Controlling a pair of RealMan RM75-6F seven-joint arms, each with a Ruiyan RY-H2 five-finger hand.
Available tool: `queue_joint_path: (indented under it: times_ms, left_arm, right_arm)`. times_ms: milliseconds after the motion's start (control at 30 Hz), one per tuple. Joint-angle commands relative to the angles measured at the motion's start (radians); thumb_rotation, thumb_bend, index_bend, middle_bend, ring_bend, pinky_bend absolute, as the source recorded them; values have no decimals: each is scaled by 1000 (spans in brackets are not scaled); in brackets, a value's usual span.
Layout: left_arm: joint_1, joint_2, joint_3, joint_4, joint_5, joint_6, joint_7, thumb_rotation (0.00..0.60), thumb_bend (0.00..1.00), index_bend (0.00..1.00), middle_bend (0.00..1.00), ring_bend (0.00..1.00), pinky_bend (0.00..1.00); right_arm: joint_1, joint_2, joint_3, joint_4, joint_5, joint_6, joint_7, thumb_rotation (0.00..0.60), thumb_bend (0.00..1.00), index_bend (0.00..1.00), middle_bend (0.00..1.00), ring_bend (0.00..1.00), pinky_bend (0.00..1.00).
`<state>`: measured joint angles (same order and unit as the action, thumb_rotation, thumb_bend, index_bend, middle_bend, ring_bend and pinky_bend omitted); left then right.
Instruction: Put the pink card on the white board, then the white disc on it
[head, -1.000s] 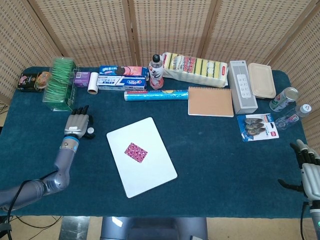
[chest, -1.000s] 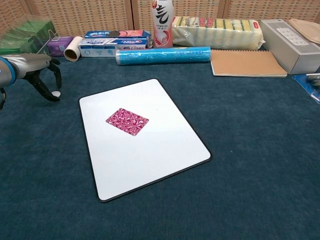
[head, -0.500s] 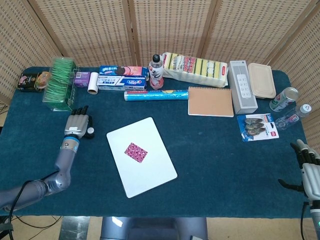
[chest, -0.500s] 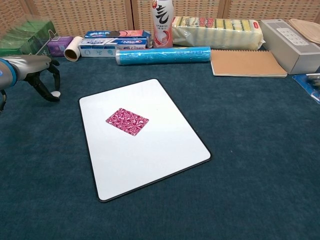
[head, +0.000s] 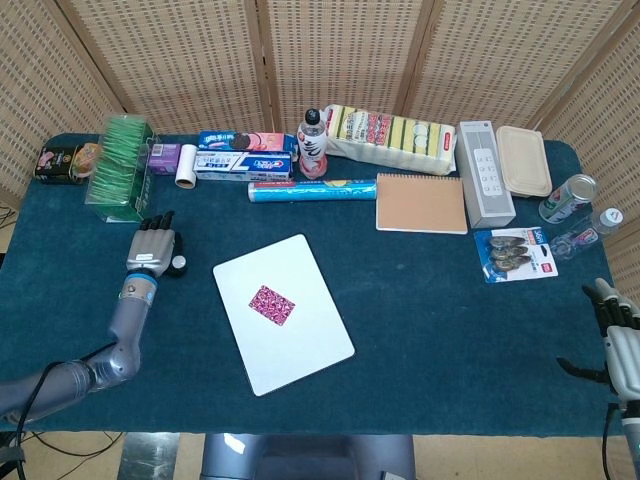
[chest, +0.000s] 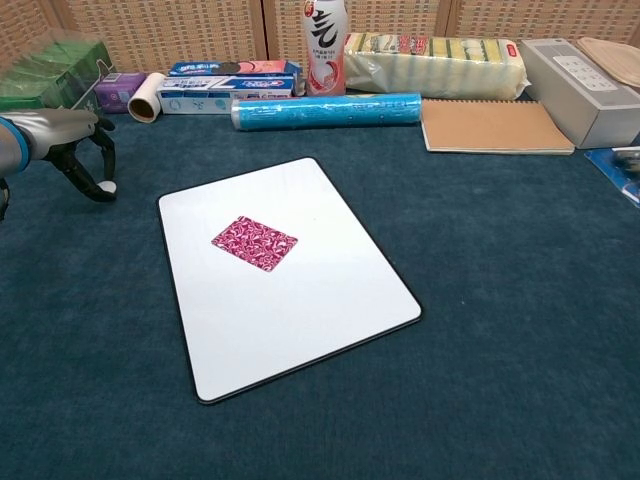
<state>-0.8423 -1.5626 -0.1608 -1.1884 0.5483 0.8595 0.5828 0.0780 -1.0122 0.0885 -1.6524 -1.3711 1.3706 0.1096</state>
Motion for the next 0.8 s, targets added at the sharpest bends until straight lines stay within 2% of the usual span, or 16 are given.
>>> queue_joint_path:
  times_ms: [33,233,433,567,800]
  left_arm:
    - [3,11,-3,-20,12,6,-5,600,221,515,0,0,48]
    - [1,79,-6,-181,66,68,22,600,223,515,0,0,48]
    - [-32,120,4,-413,106,148,122,600,222,515,0,0,47]
    - [-79,82,10,-502,83,174,209,600,220,515,0,0,47]
    - [-154,-21,-5,-498,-21,227,321,600,219,515,0,0,47]
  right_arm:
    - [0,-1,0,0,0,0,-1,600,0,34,0,0,0]
    - [0,0,0,-2,0,0,-1,600,0,33,0,0,0]
    - [-1,3,-1,-3,-3,1,5,600,0,34,0,0,0]
    - [-3,7,-1,-3,-6,5,15,600,0,33,0,0,0]
    - [0,11,-1,3,-3,-6,28,600,0,33,0,0,0]
